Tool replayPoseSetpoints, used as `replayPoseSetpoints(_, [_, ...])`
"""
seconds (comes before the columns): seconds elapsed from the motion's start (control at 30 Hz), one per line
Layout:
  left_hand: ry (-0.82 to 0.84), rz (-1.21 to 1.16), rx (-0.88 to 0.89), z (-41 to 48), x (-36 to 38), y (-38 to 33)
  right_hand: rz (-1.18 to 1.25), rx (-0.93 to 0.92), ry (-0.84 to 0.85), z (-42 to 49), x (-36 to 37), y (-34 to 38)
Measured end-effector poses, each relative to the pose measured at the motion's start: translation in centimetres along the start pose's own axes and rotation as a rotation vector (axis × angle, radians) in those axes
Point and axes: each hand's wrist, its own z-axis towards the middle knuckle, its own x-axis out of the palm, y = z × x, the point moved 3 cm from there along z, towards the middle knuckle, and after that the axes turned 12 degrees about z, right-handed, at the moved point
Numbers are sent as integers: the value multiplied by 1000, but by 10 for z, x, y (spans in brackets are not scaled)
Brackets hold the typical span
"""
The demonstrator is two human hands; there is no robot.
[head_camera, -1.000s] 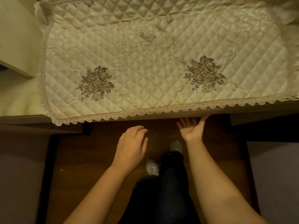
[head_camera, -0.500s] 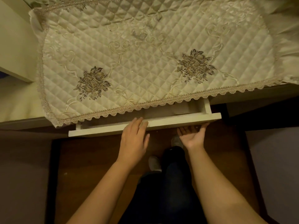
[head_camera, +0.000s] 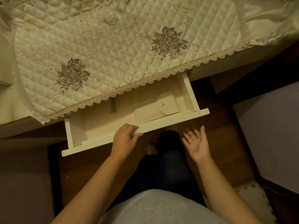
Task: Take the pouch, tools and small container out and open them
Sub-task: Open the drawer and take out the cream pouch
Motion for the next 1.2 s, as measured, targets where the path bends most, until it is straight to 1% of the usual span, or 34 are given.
replayPoseSetpoints(0.07, [21, -21, -13, -4, 1, 0, -154, -144, -45, -13, 2, 17])
replayPoseSetpoints(0.17, [46, -54, -14, -12, 3, 1, -471, -446, -134, -38, 16, 49])
replayPoseSetpoints(0.23, [64, -63, -6, -19, 5, 1, -709, -634, -106, -52, 30, 64])
replayPoseSetpoints(0.27, [73, -72, -5, -22, 6, 1, -835, -691, -66, -58, 38, 67])
replayPoseSetpoints(0.3, [83, -81, -6, -25, 6, 1, -961, -709, -16, -62, 46, 68])
replayPoseSetpoints(0.37, [100, -90, -5, -31, 7, 1, -1173, -658, 86, -65, 58, 64])
replayPoseSetpoints(0.43, [119, -97, 1, -35, 9, 2, -1313, -590, 168, -65, 65, 56])
replayPoseSetpoints(0.53, [143, -135, -3, -42, 12, 3, -1417, -528, 221, -61, 73, 46])
replayPoseSetpoints(0.63, [155, -156, 2, -46, 14, 6, -1538, -515, 257, -47, 86, 38])
replayPoseSetpoints(0.7, [146, -152, 9, -47, 14, 9, -1582, -441, 247, -30, 94, 34])
replayPoseSetpoints(0.77, [124, -133, 6, -48, 14, 13, -1637, -347, 202, -9, 99, 29])
replayPoseSetpoints(0.9, [66, -96, -37, -51, 12, 25, -1776, -299, 82, 22, 98, 22])
replayPoseSetpoints(0.97, [52, -85, -61, -53, 11, 32, -1781, -296, 42, 28, 97, 20])
replayPoseSetpoints(1.1, [31, -82, -82, -56, 13, 36, -1679, -267, 15, 39, 92, 15])
replayPoseSetpoints(1.2, [11, -57, -94, -56, 15, 33, -1620, -202, 37, 38, 90, 14])
